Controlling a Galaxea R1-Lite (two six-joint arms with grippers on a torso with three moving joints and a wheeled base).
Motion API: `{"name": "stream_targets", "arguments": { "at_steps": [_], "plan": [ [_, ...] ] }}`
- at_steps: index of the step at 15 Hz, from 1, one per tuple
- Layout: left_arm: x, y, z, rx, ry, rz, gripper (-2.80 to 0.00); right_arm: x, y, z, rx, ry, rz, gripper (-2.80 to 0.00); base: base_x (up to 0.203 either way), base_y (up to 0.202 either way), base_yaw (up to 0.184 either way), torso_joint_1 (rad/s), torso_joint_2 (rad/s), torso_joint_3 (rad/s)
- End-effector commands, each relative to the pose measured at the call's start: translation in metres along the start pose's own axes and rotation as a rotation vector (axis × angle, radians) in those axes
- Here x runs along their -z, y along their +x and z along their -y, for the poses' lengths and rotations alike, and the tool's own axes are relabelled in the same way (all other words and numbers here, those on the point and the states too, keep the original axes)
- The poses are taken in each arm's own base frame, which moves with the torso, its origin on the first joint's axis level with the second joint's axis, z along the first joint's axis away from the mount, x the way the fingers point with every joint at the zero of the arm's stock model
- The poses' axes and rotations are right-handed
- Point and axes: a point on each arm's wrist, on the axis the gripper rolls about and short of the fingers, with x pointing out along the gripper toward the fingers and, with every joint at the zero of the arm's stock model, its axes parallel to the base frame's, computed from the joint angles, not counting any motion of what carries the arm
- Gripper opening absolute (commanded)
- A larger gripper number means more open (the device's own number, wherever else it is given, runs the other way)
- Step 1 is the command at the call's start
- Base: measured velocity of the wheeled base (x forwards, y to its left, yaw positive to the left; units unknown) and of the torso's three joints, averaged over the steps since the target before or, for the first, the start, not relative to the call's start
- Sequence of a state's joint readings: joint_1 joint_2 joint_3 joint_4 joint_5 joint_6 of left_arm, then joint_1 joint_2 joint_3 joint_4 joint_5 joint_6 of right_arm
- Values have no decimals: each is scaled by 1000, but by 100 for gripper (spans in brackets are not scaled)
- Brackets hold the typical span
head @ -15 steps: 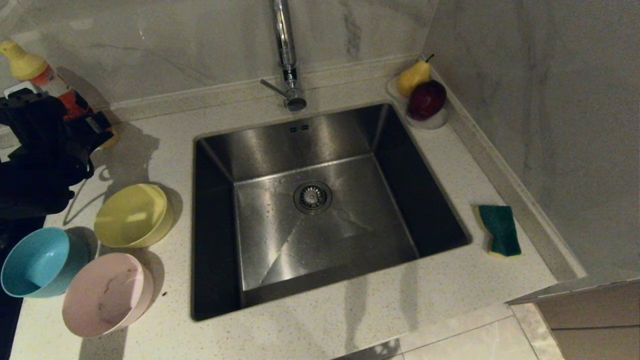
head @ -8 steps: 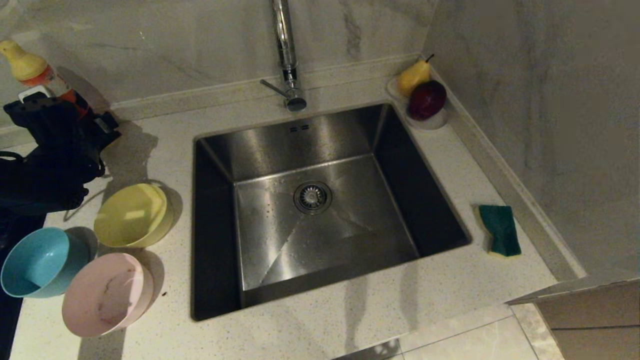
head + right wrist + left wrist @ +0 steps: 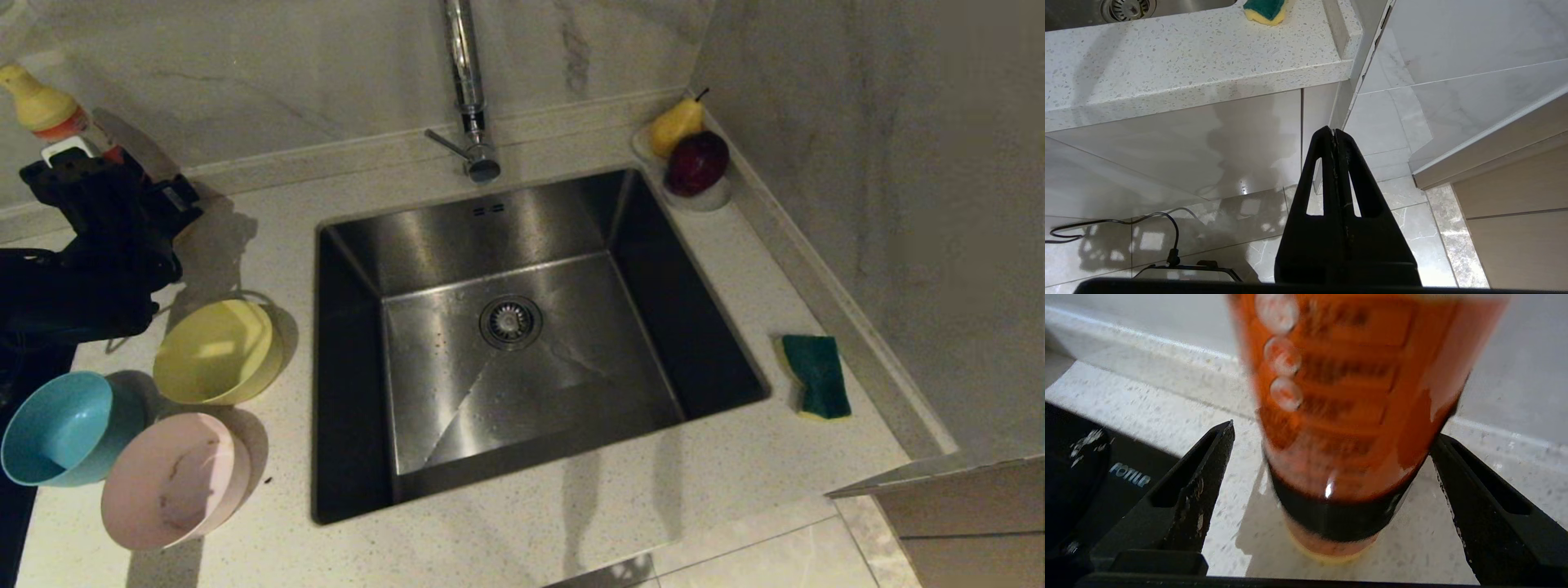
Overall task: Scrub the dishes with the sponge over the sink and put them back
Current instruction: Grab the dish soap
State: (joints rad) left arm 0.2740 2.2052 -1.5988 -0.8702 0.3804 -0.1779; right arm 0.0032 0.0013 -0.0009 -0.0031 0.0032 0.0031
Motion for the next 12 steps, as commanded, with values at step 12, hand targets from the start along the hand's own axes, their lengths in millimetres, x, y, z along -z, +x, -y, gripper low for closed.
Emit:
{"name": "stream_targets", "arguments": {
  "at_steps": [12],
  "plan": [
    [12, 26, 9, 8, -15, 55, 0, 0, 0, 0, -1, 0, 0, -280, 0, 0, 0, 0, 0, 0]
  ]
}}
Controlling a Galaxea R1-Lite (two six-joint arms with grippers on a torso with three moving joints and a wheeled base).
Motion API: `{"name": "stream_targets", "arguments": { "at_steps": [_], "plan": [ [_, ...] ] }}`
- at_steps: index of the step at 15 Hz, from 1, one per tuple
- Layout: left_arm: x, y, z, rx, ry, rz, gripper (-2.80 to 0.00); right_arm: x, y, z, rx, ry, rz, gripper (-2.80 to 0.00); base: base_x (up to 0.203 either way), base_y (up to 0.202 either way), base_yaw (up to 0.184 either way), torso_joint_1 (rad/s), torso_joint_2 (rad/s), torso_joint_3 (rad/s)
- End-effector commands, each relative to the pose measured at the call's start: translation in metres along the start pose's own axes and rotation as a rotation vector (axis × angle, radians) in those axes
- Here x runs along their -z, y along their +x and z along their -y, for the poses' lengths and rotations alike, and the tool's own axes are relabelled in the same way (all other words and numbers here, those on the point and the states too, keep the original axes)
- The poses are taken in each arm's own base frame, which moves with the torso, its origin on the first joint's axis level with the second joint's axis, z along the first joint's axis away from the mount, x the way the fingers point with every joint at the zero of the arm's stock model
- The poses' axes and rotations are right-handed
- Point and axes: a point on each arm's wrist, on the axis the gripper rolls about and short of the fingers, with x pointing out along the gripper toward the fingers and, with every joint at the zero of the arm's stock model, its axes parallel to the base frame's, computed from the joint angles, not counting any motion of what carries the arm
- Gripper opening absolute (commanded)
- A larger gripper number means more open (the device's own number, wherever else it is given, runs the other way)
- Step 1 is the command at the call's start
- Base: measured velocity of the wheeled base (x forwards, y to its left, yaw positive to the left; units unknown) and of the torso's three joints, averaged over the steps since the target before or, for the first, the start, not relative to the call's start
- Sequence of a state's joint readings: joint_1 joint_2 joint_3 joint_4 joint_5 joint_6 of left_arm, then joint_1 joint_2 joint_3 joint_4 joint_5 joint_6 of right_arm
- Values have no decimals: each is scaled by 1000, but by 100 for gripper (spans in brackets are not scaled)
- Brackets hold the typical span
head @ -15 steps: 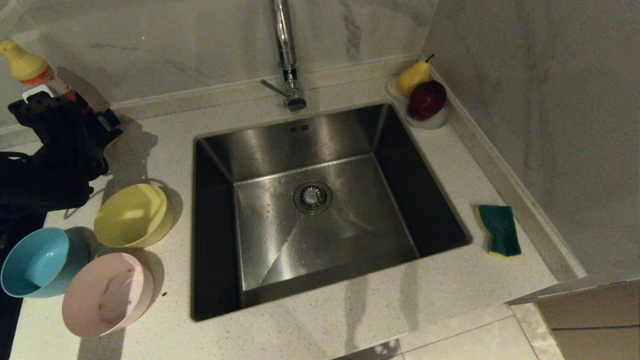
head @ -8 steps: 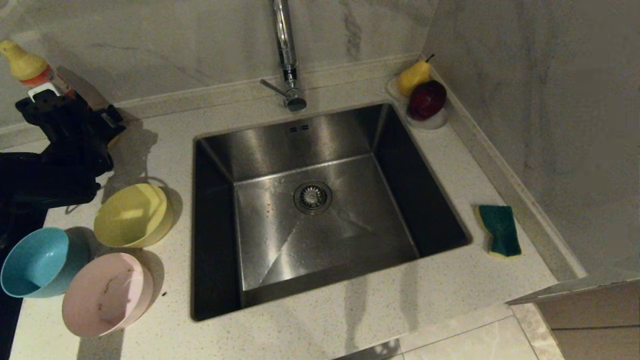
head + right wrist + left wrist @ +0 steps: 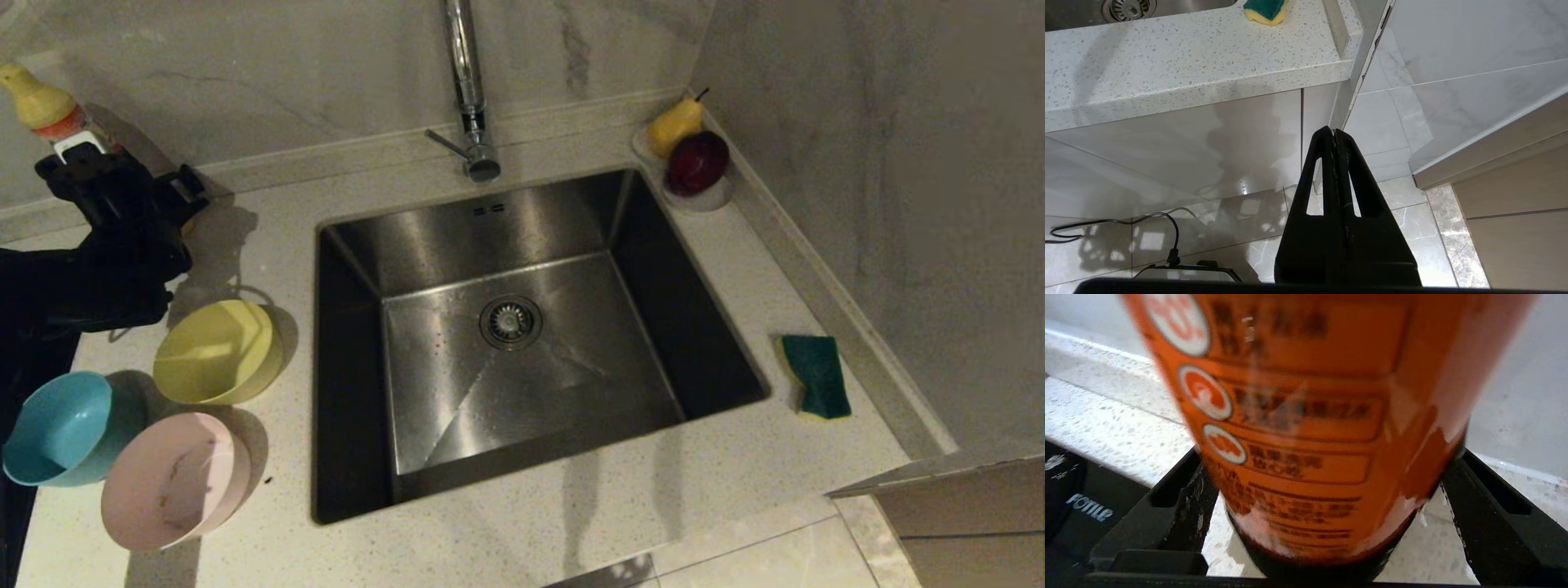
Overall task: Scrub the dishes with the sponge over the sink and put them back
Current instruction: Grab the dish soap
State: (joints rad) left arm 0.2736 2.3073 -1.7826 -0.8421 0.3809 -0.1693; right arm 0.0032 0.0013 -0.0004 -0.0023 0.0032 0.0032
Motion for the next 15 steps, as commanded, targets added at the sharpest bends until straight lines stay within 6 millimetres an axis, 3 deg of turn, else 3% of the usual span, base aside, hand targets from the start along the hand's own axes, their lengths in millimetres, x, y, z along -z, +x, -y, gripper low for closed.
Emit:
{"name": "stream_targets", "arguments": {
  "at_steps": [1, 7, 8, 15],
  "plan": [
    [7, 5, 1, 0, -4, 8, 0, 0, 0, 0, -1, 0, 1, -280, 0, 0, 0, 0, 0, 0],
    [16, 10, 3, -8, 3, -8, 0, 0, 0, 0, 0, 0, 2, -280, 0, 0, 0, 0, 0, 0],
    [15, 10, 3, -4, 3, -8, -280, 0, 0, 0, 0, 0, 0, -280, 0, 0, 0, 0, 0, 0],
    [15, 9, 7, 9, -2, -4, -280, 0, 0, 0, -1, 0, 1, -280, 0, 0, 0, 0, 0, 0]
  ]
}}
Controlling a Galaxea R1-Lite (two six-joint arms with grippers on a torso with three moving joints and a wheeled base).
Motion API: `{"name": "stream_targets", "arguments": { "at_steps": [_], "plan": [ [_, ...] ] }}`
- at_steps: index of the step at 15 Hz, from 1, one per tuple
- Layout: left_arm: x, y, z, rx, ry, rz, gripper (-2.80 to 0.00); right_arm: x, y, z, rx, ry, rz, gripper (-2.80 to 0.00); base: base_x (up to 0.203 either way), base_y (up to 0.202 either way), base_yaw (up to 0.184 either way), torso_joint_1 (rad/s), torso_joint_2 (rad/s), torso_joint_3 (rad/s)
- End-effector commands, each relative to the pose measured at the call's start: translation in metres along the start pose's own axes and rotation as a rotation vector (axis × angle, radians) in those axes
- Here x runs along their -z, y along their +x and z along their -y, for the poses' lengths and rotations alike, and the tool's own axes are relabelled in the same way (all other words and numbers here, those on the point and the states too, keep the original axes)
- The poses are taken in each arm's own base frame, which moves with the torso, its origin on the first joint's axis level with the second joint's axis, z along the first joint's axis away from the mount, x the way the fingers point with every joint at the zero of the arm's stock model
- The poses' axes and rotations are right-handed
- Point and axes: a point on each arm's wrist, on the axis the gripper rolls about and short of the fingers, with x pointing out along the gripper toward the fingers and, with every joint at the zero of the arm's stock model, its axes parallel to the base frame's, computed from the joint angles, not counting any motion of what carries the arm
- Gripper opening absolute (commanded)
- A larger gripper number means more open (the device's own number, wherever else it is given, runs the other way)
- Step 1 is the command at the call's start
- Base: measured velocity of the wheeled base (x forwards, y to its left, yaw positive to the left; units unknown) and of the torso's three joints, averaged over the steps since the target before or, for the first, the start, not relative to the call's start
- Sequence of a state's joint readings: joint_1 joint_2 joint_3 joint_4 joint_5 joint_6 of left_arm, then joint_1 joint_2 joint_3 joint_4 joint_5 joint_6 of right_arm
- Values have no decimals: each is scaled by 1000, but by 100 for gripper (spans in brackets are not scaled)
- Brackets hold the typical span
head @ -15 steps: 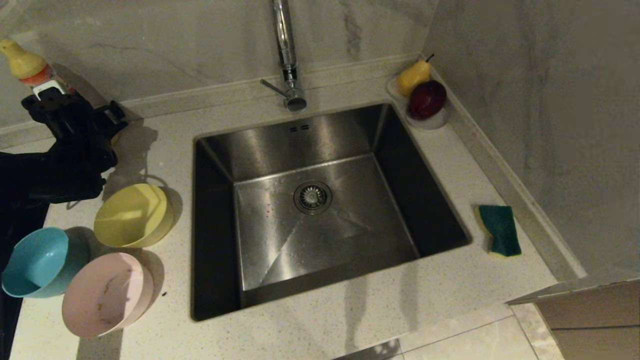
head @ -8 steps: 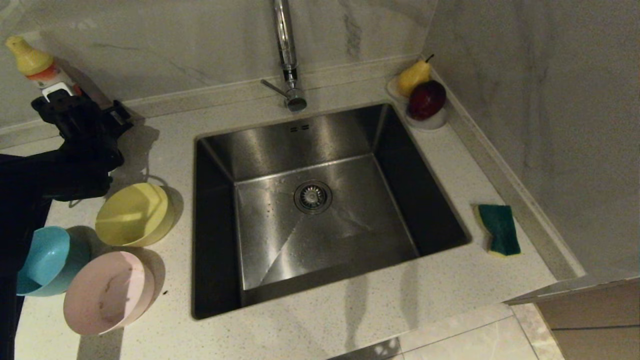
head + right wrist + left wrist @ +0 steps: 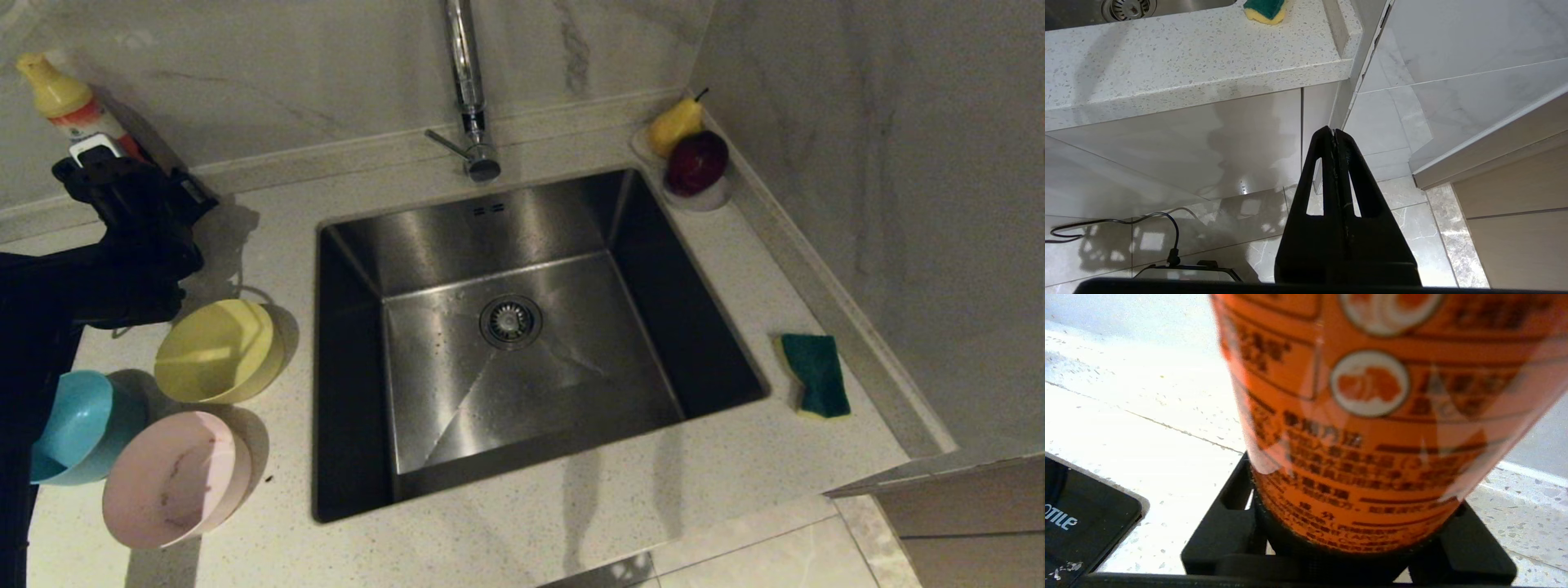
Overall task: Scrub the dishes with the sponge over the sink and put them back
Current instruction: Grab the dish soap
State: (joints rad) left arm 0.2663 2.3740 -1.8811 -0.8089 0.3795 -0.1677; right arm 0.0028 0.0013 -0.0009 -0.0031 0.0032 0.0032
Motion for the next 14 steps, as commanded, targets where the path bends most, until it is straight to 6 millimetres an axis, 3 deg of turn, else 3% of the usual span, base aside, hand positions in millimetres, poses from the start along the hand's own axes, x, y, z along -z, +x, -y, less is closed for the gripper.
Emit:
{"name": "stream_targets", "arguments": {
  "at_steps": [1, 5, 11, 14],
  "plan": [
    [2, 0, 1, 0, -2, 0, -280, 0, 0, 0, -1, 0, 0, -280, 0, 0, 0, 0, 0, 0],
    [-6, -1, 2, -5, -9, 16, -280, 0, 0, 0, -1, 0, 0, -280, 0, 0, 0, 0, 0, 0],
    [-61, -12, 7, 5, -40, 88, -280, 0, 0, 0, -2, 0, -1, -280, 0, 0, 0, 0, 0, 0],
    [-74, -19, 6, 4, -43, 90, -280, 0, 0, 0, 0, 0, -1, -280, 0, 0, 0, 0, 0, 0]
  ]
}}
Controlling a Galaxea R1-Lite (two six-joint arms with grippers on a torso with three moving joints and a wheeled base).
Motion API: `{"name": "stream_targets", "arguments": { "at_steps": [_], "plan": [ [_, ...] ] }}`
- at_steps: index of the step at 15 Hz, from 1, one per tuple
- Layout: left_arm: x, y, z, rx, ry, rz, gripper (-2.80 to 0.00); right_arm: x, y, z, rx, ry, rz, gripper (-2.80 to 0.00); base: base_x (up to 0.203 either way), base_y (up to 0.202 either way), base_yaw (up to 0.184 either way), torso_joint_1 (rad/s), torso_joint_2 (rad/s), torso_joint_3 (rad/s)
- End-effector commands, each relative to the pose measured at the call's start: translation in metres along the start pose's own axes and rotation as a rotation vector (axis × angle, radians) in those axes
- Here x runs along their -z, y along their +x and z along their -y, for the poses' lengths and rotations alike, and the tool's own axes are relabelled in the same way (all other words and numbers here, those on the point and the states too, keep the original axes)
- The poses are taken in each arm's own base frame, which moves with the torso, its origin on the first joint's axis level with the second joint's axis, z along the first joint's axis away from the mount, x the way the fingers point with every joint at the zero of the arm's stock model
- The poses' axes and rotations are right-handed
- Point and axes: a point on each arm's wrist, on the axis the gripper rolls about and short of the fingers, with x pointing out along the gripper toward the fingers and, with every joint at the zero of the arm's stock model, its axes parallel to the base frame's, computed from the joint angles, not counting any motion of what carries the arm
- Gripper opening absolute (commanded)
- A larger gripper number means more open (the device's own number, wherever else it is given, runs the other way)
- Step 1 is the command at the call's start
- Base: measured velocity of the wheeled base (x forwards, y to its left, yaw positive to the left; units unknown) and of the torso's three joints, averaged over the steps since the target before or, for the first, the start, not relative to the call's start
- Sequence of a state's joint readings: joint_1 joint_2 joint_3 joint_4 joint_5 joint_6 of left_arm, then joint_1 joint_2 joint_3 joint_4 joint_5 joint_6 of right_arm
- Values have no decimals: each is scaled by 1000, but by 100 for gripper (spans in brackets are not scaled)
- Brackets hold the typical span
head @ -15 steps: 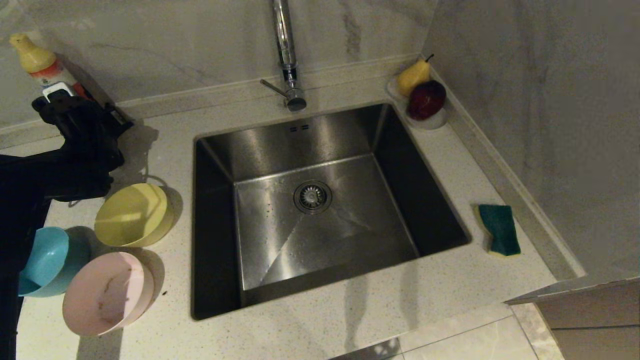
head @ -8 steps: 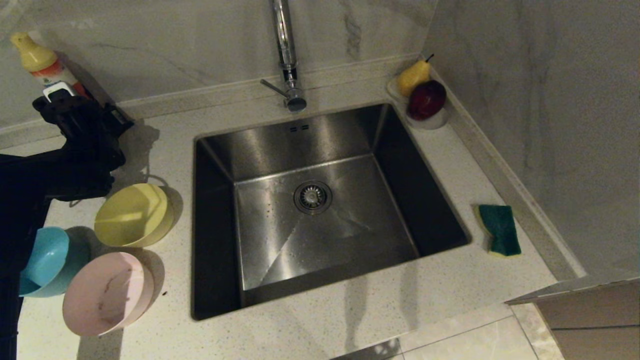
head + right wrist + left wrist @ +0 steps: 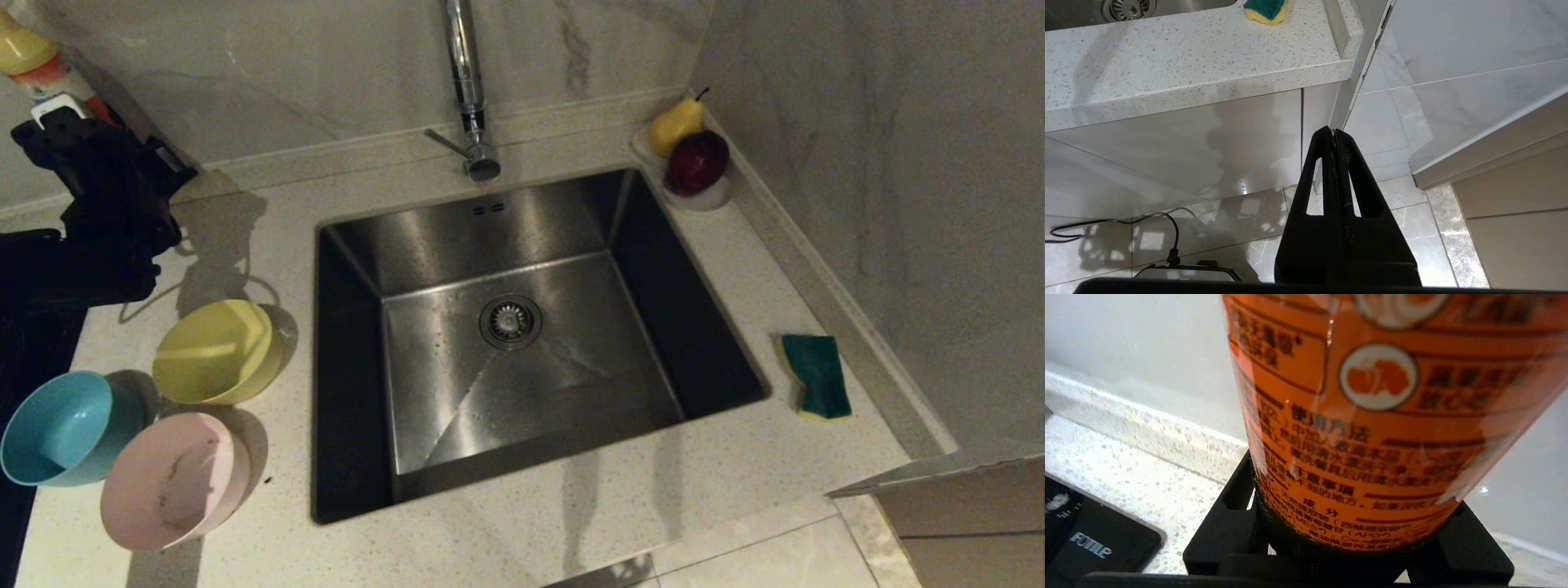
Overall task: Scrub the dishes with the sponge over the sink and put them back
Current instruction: Grab the dish soap, then squeeze it onto the sponge
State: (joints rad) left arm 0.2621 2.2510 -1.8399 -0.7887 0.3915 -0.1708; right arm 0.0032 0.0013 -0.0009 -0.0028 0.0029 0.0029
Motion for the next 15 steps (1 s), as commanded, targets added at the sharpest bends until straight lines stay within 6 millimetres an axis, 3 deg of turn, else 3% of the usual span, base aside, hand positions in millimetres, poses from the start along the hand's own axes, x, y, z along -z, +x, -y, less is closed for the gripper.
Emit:
{"name": "stream_targets", "arguments": {
  "at_steps": [1, 5, 7, 11, 15],
  "plan": [
    [-29, -8, 2, 4, -19, 40, -280, 0, 0, 0, -2, 0, 0, -280, 0, 0, 0, 0, 0, 0],
    [-79, -34, 9, 28, -43, 76, -280, 0, 0, 0, -1, 0, 0, -280, 0, 0, 0, 0, 0, 0],
    [-114, -57, 13, 48, -57, 86, -280, 0, 0, 0, 0, 0, 1, -280, 0, 0, 0, 0, 0, 0],
    [-175, -115, 14, 104, -57, 72, -280, 0, 0, 0, -1, 0, 0, -280, 0, 0, 0, 0, 0, 0],
    [-242, -194, 5, 192, -17, 77, -280, 0, 0, 0, -1, 0, 1, -280, 0, 0, 0, 0, 0, 0]
  ]
}}
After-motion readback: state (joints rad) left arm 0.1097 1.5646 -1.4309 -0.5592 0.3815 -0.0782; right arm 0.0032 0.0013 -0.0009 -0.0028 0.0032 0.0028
